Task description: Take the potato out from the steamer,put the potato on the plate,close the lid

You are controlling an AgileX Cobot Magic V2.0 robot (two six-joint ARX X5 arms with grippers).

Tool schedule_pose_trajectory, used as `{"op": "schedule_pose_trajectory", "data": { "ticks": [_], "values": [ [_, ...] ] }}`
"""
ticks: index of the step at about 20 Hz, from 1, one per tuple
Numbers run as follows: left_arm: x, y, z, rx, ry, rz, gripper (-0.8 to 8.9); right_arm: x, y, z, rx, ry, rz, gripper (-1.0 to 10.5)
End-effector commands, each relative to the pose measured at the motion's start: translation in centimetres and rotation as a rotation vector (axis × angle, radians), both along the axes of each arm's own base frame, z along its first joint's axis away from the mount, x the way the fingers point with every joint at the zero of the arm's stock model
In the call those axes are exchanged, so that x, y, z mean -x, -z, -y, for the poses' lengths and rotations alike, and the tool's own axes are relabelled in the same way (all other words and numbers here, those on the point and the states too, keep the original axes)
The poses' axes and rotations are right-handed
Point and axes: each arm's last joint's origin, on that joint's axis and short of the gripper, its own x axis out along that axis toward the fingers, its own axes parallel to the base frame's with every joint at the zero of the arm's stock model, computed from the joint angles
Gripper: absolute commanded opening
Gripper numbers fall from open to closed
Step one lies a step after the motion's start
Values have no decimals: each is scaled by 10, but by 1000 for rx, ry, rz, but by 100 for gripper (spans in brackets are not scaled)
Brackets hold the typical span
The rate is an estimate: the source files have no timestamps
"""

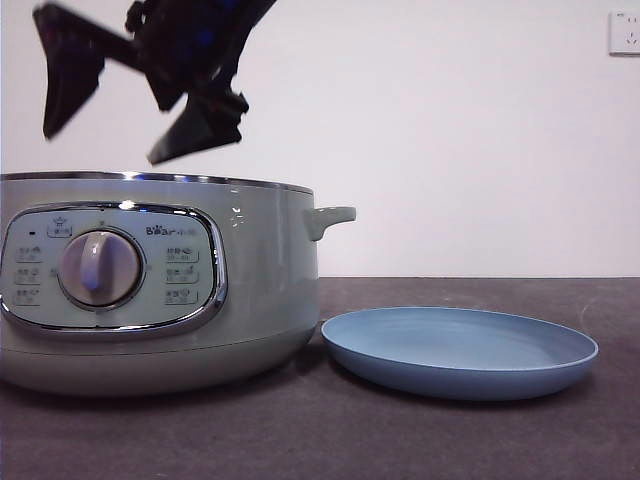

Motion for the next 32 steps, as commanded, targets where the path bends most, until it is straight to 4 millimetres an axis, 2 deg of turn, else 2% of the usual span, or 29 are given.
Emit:
{"op": "schedule_pose_trajectory", "data": {
  "ticks": [1,10,11,14,16,19,22,24,28,32],
  "values": [
    [5,-7,-3,27,-9,54,-9,-4,21,-4,62,22,-28,504],
    [5,-6,-3,23,-9,46,-9,-18,70,-8,171,55,-93,485],
    [5,-6,-3,24,-9,46,-9,-19,72,-7,178,58,-97,393],
    [5,-6,-3,24,-9,46,-9,-20,71,-7,178,56,-86,-19],
    [5,-6,-3,24,-9,47,-9,-21,52,0,155,70,-70,-11],
    [5,-7,-3,29,-9,58,-9,-13,-5,23,117,138,29,-11],
    [4,-11,-2,50,-5,98,-9,1,-68,69,137,223,124,-11],
    [3,-13,-1,62,9,111,-9,13,-100,103,181,298,180,-11],
    [3,-14,0,78,48,116,-9,37,-137,154,214,364,188,-11],
    [2,-16,2,101,101,125,-9,66,-156,198,283,397,129,-11]
  ]
}}
